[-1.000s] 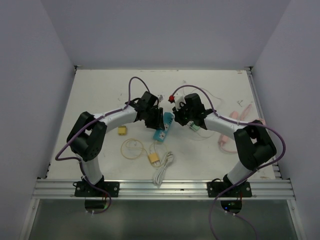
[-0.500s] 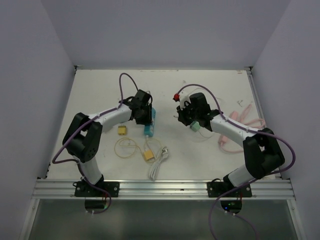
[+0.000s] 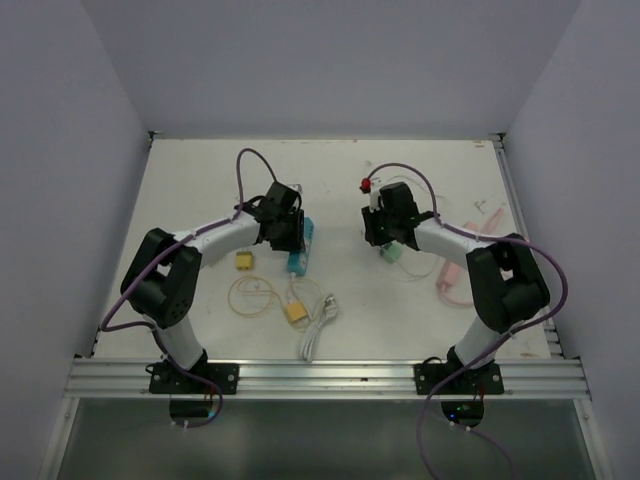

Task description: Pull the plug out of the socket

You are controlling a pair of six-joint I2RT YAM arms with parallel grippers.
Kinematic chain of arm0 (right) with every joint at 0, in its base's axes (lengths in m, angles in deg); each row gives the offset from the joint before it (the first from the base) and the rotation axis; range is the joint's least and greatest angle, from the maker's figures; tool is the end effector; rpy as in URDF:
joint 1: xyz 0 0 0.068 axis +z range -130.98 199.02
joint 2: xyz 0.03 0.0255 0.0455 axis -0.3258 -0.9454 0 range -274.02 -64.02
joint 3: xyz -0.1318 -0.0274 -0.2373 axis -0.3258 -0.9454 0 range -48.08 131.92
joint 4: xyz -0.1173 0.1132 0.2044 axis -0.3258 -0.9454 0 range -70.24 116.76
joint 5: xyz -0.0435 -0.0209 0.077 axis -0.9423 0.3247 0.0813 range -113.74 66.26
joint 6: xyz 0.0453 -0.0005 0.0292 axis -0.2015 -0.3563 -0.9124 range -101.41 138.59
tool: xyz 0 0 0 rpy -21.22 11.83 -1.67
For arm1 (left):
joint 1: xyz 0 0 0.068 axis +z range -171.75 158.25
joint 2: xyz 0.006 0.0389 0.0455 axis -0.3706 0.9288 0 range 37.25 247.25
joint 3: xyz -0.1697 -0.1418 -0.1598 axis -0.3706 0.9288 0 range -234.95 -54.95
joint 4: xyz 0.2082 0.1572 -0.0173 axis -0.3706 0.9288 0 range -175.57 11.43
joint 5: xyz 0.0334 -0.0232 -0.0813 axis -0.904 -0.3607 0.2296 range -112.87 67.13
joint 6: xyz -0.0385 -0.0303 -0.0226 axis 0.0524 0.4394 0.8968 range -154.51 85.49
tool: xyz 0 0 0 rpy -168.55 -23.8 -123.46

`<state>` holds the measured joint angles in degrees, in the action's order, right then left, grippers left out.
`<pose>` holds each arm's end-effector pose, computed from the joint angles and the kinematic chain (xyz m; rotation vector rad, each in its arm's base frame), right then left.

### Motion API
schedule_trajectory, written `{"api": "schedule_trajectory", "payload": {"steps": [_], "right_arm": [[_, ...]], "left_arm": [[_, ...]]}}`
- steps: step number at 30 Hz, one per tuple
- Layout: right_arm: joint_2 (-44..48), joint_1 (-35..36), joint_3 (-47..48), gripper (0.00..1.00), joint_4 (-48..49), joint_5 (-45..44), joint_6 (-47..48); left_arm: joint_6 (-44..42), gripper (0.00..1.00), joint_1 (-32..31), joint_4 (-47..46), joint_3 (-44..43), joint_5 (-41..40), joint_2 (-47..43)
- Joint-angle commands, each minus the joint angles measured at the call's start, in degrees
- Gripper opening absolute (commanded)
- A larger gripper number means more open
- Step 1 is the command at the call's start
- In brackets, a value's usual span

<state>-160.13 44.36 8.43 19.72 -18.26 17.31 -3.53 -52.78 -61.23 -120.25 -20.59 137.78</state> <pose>0.3152 0.1529 0.1865 -0.5462 2.3434 0.3320 0.3064 -0.1860 0.1863 0.0156 2.6754 -0.4204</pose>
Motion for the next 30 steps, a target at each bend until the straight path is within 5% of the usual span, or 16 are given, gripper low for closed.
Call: {"api": "schedule_trajectory", "payload": {"steps": [1, 8, 13, 22, 26, 30], "right_arm": [[-1.5, -3.2, 2.4, 0.27, 0.9, 1.5, -6.4], [-1.7, -5.7, 4.1, 0.56, -1.4, 4.5, -8.6], [7.6, -5.7, 2.2, 0.74, -3.2, 3.1, -9.0], [29.1, -5.6, -3.4, 0.83, -9.7, -3.0, -11.8], [41.8, -5.6, -5.5, 0.88, -13.8, -5.7, -12.7], [51.7, -5.6, -8.0, 0.99, -17.2, -9.3, -14.1]], "left_arm": [[-1.5, 0.0, -0.2, 0.0, 2.5, 5.2, -0.5], [0.2, 0.0, -0.3, -3.5, 2.8, 8.6, -0.1], [1.5, 0.0, -0.7, -7.1, 2.7, 10.4, 0.9], [7.6, 0.01, -2.2, -16.5, 2.2, 15.5, 4.5], [9.8, 0.16, -3.1, -20.3, 2.1, 14.9, 5.1], [10.5, 0.54, -3.2, -22.4, 2.4, 14.9, 5.5]]}}
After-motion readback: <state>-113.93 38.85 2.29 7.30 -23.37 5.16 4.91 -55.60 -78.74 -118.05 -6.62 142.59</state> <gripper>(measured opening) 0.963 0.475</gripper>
